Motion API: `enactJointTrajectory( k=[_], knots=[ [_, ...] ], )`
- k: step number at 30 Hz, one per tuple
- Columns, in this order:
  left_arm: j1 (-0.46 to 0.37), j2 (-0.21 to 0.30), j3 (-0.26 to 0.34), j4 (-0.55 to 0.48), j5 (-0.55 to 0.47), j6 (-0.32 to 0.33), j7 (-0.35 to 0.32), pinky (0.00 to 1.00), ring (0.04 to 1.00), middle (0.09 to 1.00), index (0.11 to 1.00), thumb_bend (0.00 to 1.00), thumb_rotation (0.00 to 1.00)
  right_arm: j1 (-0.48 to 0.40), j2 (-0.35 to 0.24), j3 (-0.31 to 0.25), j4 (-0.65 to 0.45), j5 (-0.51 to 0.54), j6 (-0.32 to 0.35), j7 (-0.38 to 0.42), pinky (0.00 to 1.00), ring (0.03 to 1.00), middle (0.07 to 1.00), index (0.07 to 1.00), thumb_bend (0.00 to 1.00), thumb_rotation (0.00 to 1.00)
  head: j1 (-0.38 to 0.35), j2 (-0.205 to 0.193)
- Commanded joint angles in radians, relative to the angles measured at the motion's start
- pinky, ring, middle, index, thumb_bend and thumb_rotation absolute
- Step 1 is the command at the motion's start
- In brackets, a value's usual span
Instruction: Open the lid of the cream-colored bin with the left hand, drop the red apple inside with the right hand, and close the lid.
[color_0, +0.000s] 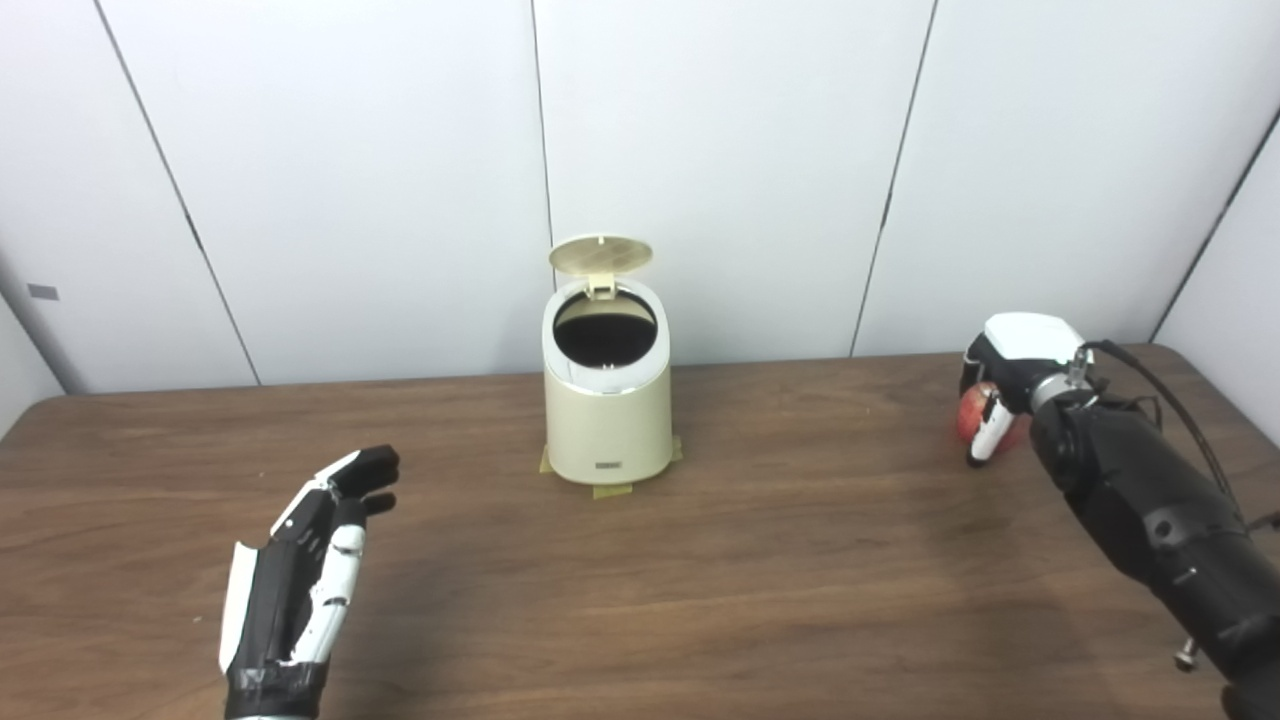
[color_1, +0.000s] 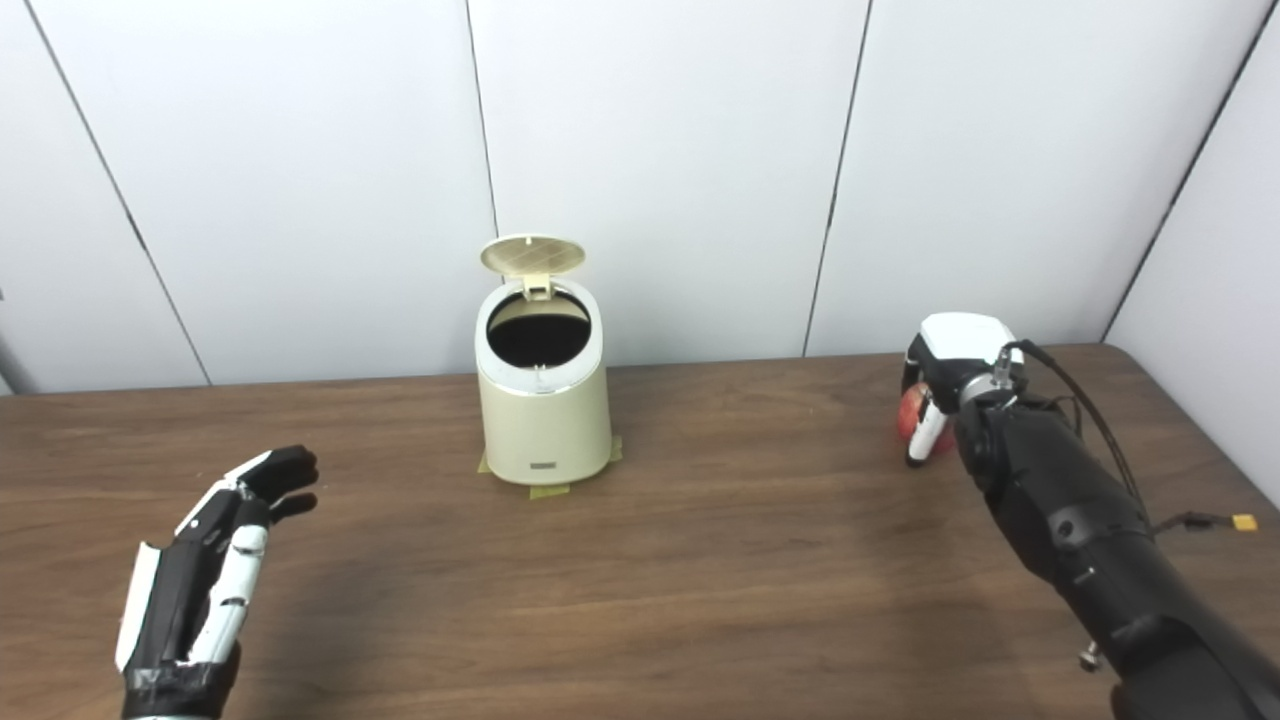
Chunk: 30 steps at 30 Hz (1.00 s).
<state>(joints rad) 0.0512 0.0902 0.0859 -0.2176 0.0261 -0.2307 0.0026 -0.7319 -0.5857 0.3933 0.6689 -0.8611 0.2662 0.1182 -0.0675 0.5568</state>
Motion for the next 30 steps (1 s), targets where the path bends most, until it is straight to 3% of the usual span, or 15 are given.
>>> enactJointTrajectory(
  k=[1, 7, 11, 17, 20, 24, 26, 30],
  knots=[
    [-0.01, 0.0, 0.0, -0.029, -0.001, -0.023, 0.003, 0.76, 0.802, 0.796, 0.772, 0.22, 0.7, -0.038, -0.039, -0.019, -0.046, 0.006, -0.012, -0.026, 0.42, 0.452, 0.542, 0.454, 0.52, 0.0, -0.001, 0.002],
    [-0.009, -0.003, -0.001, -0.029, -0.003, -0.017, 0.003, 0.76, 0.795, 0.794, 0.77, 0.22, 0.69, -0.013, -0.051, -0.014, -0.202, -0.003, -0.009, 0.032, 0.33, 0.39, 0.492, 0.519, 0.52, 0.0, -0.001, 0.001],
    [-0.011, -0.004, -0.003, -0.024, 0.005, -0.022, 0.005, 0.75, 0.793, 0.793, 0.77, 0.21, 0.7, 0.025, -0.077, -0.017, -0.457, -0.007, -0.041, 0.114, 0.42, 0.441, 0.534, 0.474, 0.52, 0.0, 0.0, 0.001],
    [-0.012, -0.008, -0.005, -0.013, 0.032, -0.028, 0.015, 0.75, 0.793, 0.792, 0.774, 0.21, 0.73, 0.061, -0.045, -0.046, -0.78, -0.045, -0.062, 0.159, 0.32, 0.42, 0.512, 0.494, 0.52, 0.0, -0.001, 0.002],
    [-0.013, -0.013, -0.004, -0.002, 0.028, -0.026, 0.018, 0.75, 0.791, 0.791, 0.774, 0.21, 0.75, 0.061, -0.027, -0.055, -0.882, -0.055, -0.094, 0.183, 0.34, 0.43, 0.536, 0.475, 0.52, 0.0, 0.001, -0.002],
    [-0.015, -0.024, 0.0, 0.019, 0.004, -0.008, 0.021, 0.74, 0.789, 0.787, 0.769, 0.21, 0.73, 0.054, 0.01, -0.065, -0.926, -0.074, -0.174, 0.137, 0.4, 0.462, 0.554, 0.459, 0.51, 0.0, 0.004, -0.005],
    [-0.016, -0.031, 0.005, 0.029, -0.018, 0.001, 0.023, 0.74, 0.785, 0.784, 0.767, 0.2, 0.66, 0.045, 0.039, -0.068, -0.934, -0.083, -0.19, 0.14, 0.42, 0.47, 0.554, 0.453, 0.51, 0.0, 0.003, -0.004],
    [-0.02, -0.037, 0.018, 0.053, -0.02, 0.015, 0.031, 0.76, 0.781, 0.787, 0.779, 0.19, 0.64, 0.008, 0.109, -0.049, -0.932, -0.093, -0.254, 0.125, 0.32, 0.421, 0.568, 0.471, 0.51, 0.0, 0.003, -0.004]
  ],
)
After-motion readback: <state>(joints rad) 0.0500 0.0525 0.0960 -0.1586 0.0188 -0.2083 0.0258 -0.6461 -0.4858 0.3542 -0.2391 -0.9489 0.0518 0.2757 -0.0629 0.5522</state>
